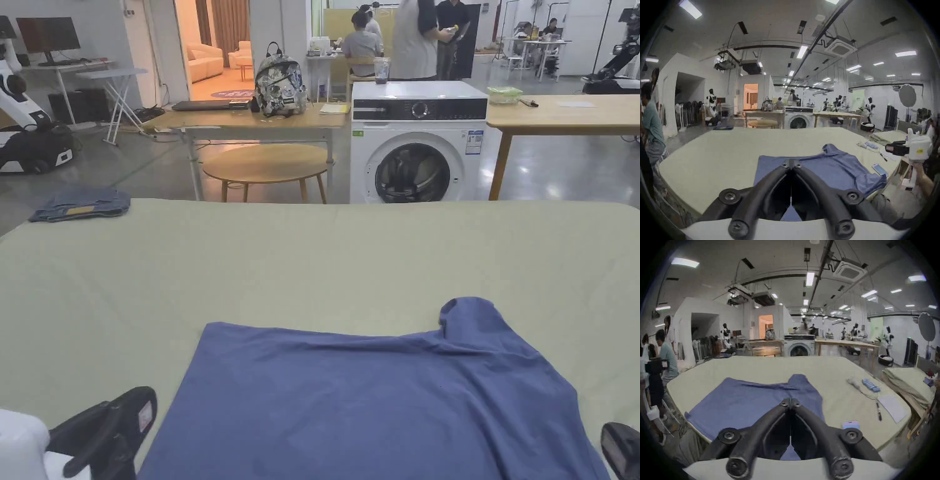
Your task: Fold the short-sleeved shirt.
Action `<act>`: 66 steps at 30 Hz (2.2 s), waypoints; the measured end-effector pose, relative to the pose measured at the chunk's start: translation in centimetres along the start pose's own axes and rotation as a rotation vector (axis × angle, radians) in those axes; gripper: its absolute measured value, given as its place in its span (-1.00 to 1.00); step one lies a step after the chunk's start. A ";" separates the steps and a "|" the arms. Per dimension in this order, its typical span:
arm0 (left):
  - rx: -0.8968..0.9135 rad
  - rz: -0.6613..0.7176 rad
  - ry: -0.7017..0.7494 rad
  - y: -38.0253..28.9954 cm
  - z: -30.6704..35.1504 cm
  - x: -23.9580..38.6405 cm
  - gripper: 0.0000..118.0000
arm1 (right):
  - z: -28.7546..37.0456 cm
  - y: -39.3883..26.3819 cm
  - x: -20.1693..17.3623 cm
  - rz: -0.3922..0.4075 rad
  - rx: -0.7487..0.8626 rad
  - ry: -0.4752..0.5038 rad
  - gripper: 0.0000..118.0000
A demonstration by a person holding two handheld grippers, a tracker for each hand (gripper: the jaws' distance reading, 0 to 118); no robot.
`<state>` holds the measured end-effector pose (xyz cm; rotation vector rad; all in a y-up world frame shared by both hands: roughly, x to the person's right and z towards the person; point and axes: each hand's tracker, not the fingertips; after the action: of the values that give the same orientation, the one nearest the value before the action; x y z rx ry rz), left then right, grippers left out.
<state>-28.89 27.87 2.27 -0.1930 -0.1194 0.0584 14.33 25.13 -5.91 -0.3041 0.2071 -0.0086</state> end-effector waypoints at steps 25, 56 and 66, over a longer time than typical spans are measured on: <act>-0.542 0.189 0.234 -18.1 -5.1 -11.2 -0.48 | 1.0 -4.4 3.1 -0.099 -0.167 -0.035 -1.00; -0.407 0.212 0.167 -11.3 -4.5 -7.9 -0.96 | -2.9 -9.7 8.4 -0.115 -0.373 -0.138 -0.98; -0.377 0.276 0.105 -5.1 -20.3 -16.7 -0.96 | -20.9 -0.6 10.9 -0.158 -0.363 -0.090 -0.98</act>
<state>-42.70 17.87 -18.36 -0.5874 0.0036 0.3012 20.75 17.91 -27.42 -0.6804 0.0936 -0.1146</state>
